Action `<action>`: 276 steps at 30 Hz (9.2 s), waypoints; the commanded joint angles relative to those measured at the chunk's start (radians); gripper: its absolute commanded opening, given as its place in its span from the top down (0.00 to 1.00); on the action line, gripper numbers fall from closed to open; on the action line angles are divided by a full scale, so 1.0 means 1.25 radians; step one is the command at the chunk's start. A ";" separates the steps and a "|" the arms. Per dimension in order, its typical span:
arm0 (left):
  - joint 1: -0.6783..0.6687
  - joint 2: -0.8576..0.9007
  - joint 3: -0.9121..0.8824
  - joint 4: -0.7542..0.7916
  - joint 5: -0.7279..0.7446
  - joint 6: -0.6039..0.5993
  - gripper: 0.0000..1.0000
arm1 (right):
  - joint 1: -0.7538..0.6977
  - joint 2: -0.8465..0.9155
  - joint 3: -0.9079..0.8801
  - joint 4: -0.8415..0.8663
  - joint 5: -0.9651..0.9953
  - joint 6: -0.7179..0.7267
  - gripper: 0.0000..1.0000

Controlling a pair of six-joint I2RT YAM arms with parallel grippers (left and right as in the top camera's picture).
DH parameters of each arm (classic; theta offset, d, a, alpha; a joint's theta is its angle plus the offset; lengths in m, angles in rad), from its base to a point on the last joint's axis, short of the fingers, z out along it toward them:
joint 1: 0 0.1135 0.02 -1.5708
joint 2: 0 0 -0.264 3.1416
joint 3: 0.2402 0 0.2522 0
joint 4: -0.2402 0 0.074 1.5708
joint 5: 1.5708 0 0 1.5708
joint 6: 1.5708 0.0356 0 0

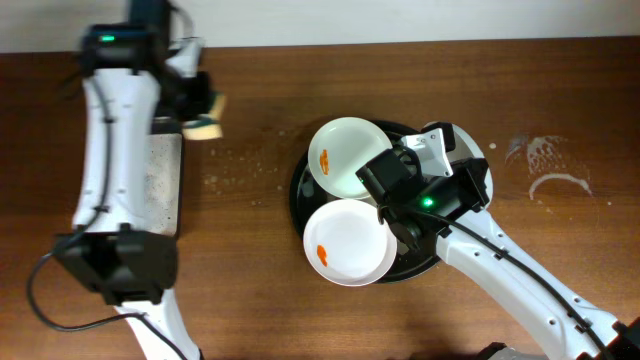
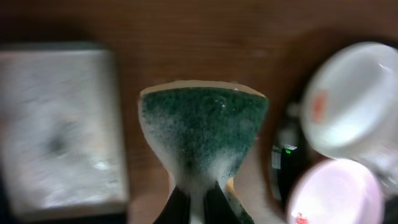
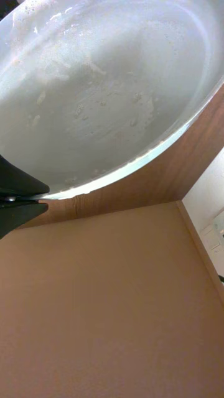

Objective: Clean dirty plates on tray and stack at the side

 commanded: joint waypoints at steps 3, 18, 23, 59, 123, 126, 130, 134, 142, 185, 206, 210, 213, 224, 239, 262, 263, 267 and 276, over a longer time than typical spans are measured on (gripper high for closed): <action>0.197 -0.006 -0.229 0.153 -0.032 0.114 0.95 | 0.005 -0.020 0.018 0.005 0.020 0.010 0.96; 0.290 -0.005 -0.782 0.656 -0.109 0.110 0.95 | 0.005 -0.020 0.018 0.009 0.007 0.010 0.96; 0.290 -0.005 -0.790 0.663 -0.061 0.101 0.95 | 0.005 -0.020 0.018 0.009 0.006 0.010 0.96; 0.277 -0.005 -0.794 0.673 -0.022 0.092 1.00 | -1.094 0.188 0.189 0.058 -1.072 0.137 0.92; 0.184 -0.477 -0.786 0.546 0.010 0.141 1.00 | -1.172 0.362 -0.024 0.206 -1.079 0.305 0.94; 0.184 -0.477 -0.786 0.547 0.011 0.141 1.00 | -1.168 0.362 -0.024 0.339 -1.215 0.267 0.94; 0.184 -0.477 -0.786 0.545 0.011 0.141 1.00 | -1.169 0.352 -0.004 0.404 -1.364 0.206 0.72; 0.173 -0.486 -0.786 0.544 0.020 0.141 1.00 | -1.167 0.228 0.054 0.320 -1.423 0.129 0.59; -0.140 -0.502 -0.772 0.656 0.104 -0.003 0.97 | -0.835 -0.058 0.060 0.116 -1.459 -0.037 0.57; -0.438 -0.104 -0.772 0.981 0.098 -0.258 0.96 | -0.399 0.344 0.062 0.317 -1.010 0.246 0.96; -0.452 0.085 -0.719 1.086 -0.054 -0.271 0.99 | -0.398 0.344 0.061 0.306 -0.995 0.174 0.96; -0.450 0.085 -0.572 0.933 -0.078 -0.212 1.00 | -0.398 0.344 0.061 0.302 -0.991 0.161 0.96; -0.472 0.085 -0.526 0.915 -0.016 -0.213 1.00 | -0.399 0.344 0.061 0.302 -0.988 0.153 0.96; -0.505 0.180 -0.525 0.871 -0.119 -0.263 1.00 | -0.399 0.344 0.061 0.301 -0.988 0.153 0.96; -0.488 0.179 -0.352 0.632 -0.385 -0.167 1.00 | -0.399 0.344 0.062 0.271 -0.933 0.147 0.96; -0.487 0.208 -0.284 0.490 -0.270 -0.216 1.00 | -0.393 0.453 0.079 0.431 -1.292 -0.011 0.91; -0.487 0.208 -0.284 0.488 -0.270 -0.216 1.00 | -0.393 0.453 0.079 0.428 -1.282 -0.008 0.96; -0.477 0.209 -0.301 0.479 -0.282 -0.216 1.00 | -0.394 0.452 0.080 0.423 -1.244 0.032 0.96; -0.445 0.209 -0.338 0.466 -0.435 -0.216 1.00 | -0.394 0.442 0.080 0.395 -1.187 0.046 0.96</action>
